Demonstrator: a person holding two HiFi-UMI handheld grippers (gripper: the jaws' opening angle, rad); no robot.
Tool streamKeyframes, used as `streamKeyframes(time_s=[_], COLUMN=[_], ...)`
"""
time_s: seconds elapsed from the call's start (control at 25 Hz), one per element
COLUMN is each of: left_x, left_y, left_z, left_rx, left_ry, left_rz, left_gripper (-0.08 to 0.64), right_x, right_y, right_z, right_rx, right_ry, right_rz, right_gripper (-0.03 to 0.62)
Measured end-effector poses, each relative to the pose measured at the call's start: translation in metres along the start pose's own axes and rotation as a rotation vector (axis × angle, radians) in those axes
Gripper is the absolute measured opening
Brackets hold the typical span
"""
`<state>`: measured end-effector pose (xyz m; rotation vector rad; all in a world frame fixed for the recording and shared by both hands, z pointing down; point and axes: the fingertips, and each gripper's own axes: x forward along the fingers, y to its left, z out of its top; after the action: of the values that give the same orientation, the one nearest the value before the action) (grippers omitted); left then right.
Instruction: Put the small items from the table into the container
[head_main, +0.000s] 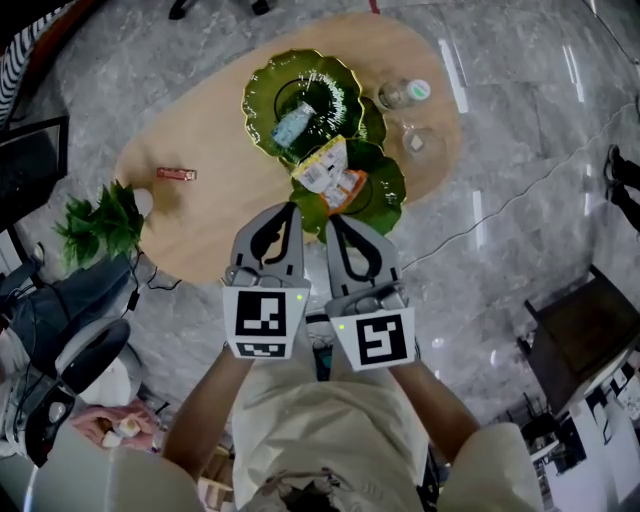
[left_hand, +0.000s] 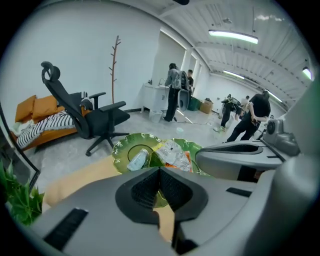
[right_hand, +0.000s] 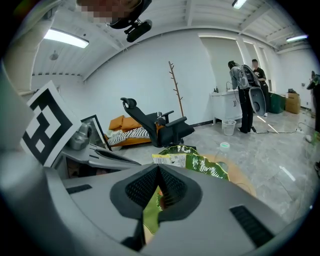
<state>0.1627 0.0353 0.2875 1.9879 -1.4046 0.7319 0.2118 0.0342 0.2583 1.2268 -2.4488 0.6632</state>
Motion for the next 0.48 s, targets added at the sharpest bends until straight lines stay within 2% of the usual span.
streamKeyframes(time_s=[0.48], left_x=[-0.028], left_y=[0.045], left_z=[-0.017], left_rx=[-0.077], left_ry=[-0.026], left_rz=[0.050], left_gripper=[0.006], right_x=[0.017], right_y=[0.054], right_z=[-0.004], right_rx=[-0.068], right_ry=[0.030], right_rz=[0.091], right_gripper=[0.005])
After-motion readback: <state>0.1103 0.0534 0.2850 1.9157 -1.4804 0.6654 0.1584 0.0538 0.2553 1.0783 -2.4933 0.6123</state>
